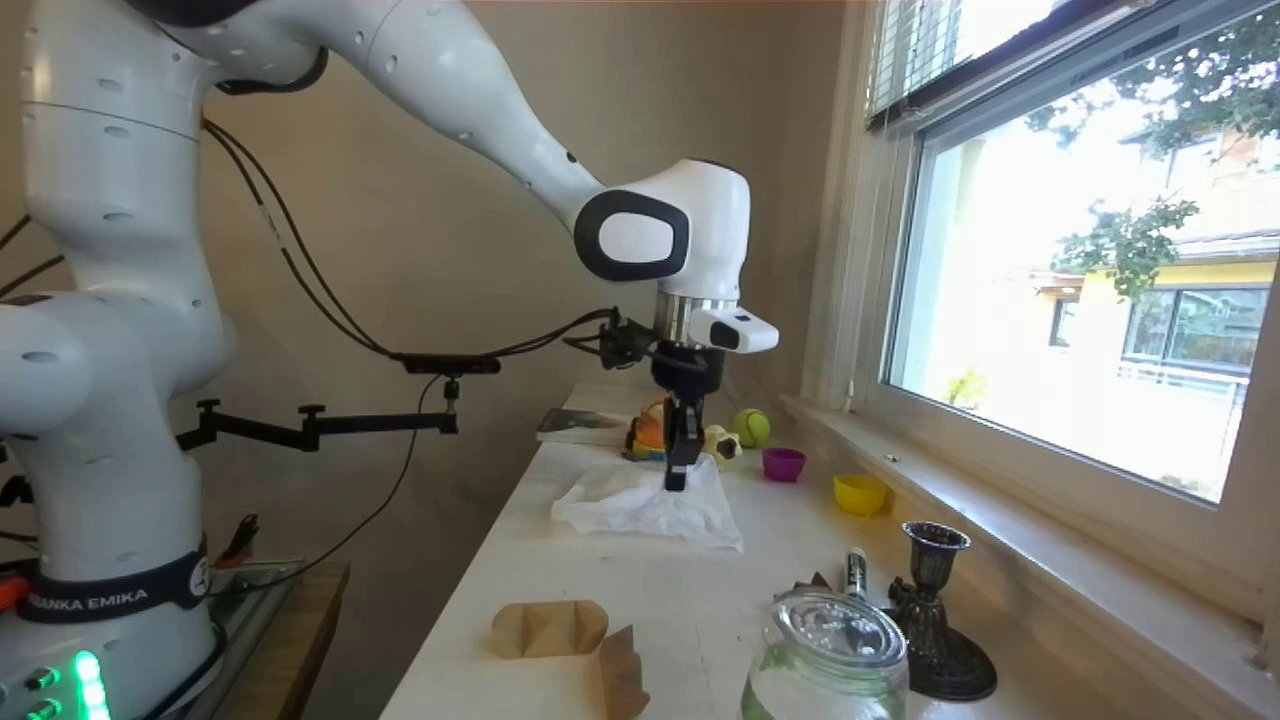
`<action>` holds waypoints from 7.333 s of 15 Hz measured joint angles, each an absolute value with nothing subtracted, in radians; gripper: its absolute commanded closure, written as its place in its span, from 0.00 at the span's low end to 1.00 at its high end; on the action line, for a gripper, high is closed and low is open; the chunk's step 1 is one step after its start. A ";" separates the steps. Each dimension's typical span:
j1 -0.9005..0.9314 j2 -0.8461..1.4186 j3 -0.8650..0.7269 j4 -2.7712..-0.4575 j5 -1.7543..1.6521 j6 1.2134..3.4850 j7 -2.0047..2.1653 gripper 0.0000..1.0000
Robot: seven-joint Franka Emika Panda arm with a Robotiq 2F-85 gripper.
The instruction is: Use the paper towel to wipe the surface
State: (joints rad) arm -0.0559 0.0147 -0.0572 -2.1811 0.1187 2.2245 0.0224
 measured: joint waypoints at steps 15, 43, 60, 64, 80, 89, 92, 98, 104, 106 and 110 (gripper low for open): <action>-0.037 0.053 -0.034 -2.173 -0.111 2.716 0.476 0.98; -0.070 -0.080 -0.070 -2.161 -0.108 2.325 0.398 0.98; -0.037 0.033 -0.020 -2.287 0.156 2.765 0.444 0.99; -0.021 0.026 -0.007 -2.288 0.186 2.710 0.388 1.00; -0.081 -0.052 -0.068 -2.273 -0.062 2.311 0.346 0.98; -0.086 0.044 -0.080 -2.220 -0.060 2.475 0.402 0.98; -0.074 0.071 -0.074 -2.191 -0.058 2.500 0.412 0.98; -0.034 0.078 -0.046 -2.171 -0.018 2.498 0.412 0.98; -0.019 0.067 -0.036 -2.170 -0.022 2.414 0.396 0.98; -0.020 0.058 -0.041 -2.170 -0.029 2.364 0.388 0.98; -0.028 0.032 -0.059 -2.170 -0.075 2.282 0.388 0.98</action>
